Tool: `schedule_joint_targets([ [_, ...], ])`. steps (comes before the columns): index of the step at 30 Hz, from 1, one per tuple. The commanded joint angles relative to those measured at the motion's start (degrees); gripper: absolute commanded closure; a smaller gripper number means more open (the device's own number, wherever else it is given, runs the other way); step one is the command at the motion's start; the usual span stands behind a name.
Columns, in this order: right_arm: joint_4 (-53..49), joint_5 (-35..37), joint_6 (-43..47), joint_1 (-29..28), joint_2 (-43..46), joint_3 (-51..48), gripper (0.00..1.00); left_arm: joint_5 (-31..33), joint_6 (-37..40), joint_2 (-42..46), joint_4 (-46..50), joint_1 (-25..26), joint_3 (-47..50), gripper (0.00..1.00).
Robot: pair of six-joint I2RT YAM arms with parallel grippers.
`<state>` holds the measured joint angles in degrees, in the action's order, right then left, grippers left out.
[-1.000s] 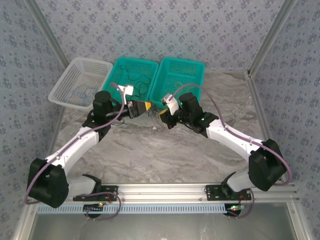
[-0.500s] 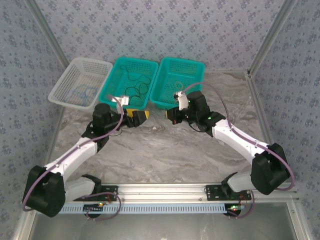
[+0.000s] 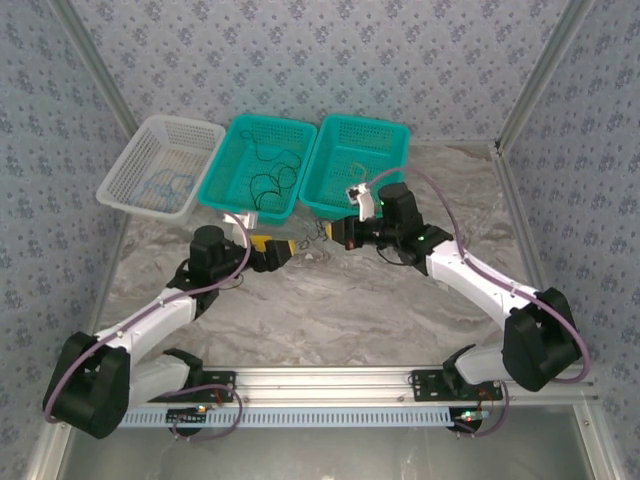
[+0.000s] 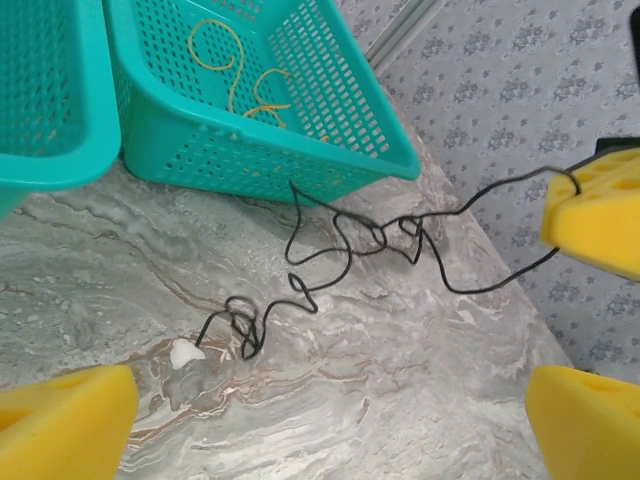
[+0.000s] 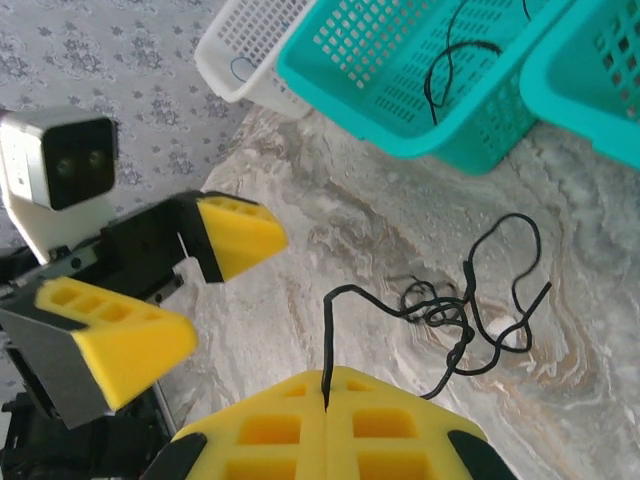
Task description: Untangle the cables
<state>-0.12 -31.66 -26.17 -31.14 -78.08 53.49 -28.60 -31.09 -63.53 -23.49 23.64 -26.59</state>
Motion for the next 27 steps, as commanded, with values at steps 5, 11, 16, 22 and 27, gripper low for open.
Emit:
schedule_joint_targets([
  [5,2.7,-2.0,-2.5,4.0,-8.8,-9.4,1.0,4.1,6.3,-4.5,6.6,3.9,-3.5,0.01],
  [11,4.1,1.2,-4.0,6.3,-12.9,-12.1,1.0,9.6,5.8,-9.8,10.2,8.0,-6.0,0.08],
  [16,2.4,3.3,-3.2,6.2,-12.3,-12.0,1.0,11.8,-4.7,-14.4,7.0,10.5,-6.9,0.18],
  [22,-1.2,7.3,-2.4,6.3,-11.6,-12.6,1.0,13.8,-12.1,-19.9,5.5,13.0,-10.0,0.26],
  [27,-7.9,14.7,-3.5,6.7,-12.2,-11.8,1.0,10.8,-18.7,-26.5,3.0,13.9,-13.4,0.32],
])
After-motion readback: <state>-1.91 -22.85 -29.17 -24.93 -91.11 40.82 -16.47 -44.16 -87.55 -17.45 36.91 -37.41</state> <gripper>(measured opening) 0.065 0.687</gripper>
